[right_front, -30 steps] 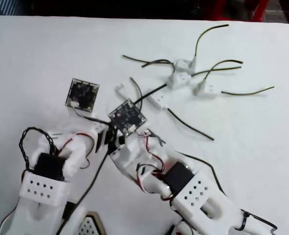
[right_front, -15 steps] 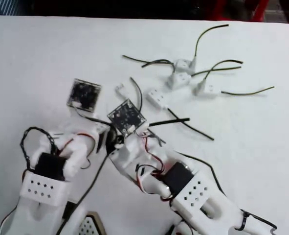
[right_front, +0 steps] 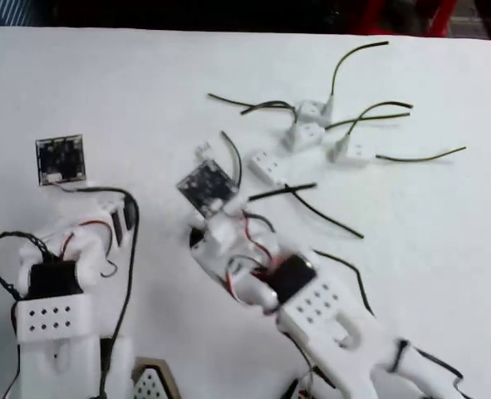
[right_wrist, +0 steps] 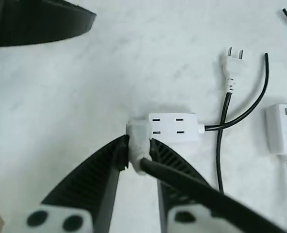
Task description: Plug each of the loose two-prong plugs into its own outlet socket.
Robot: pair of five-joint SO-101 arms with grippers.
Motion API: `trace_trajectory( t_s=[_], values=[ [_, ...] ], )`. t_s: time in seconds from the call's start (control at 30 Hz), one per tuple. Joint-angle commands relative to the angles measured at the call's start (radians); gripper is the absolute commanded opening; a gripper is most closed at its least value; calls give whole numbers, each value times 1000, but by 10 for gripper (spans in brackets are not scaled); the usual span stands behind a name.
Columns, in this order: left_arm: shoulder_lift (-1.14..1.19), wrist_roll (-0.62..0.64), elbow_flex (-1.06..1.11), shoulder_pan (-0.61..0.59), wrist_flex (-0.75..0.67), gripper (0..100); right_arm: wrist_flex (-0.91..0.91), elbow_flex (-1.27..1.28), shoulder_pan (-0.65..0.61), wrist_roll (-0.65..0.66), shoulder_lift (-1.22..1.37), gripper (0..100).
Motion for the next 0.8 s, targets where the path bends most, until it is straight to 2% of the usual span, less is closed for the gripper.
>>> trace_trajectory(
  t_s=[0.0,0.17,0.3,0.43,0.77],
  values=[
    [-19,6,18,-18,-61,218,-2,-135,10,60,163,16],
    [-18,6,41,-19,-91,218,35,-285,12,100,409,16],
    [-18,6,41,-25,-91,218,35,-377,61,106,533,16],
    [-18,6,41,-56,-91,218,35,-410,90,110,590,16],
    [-18,6,41,-56,-91,218,77,-413,50,109,613,16]
  ],
)
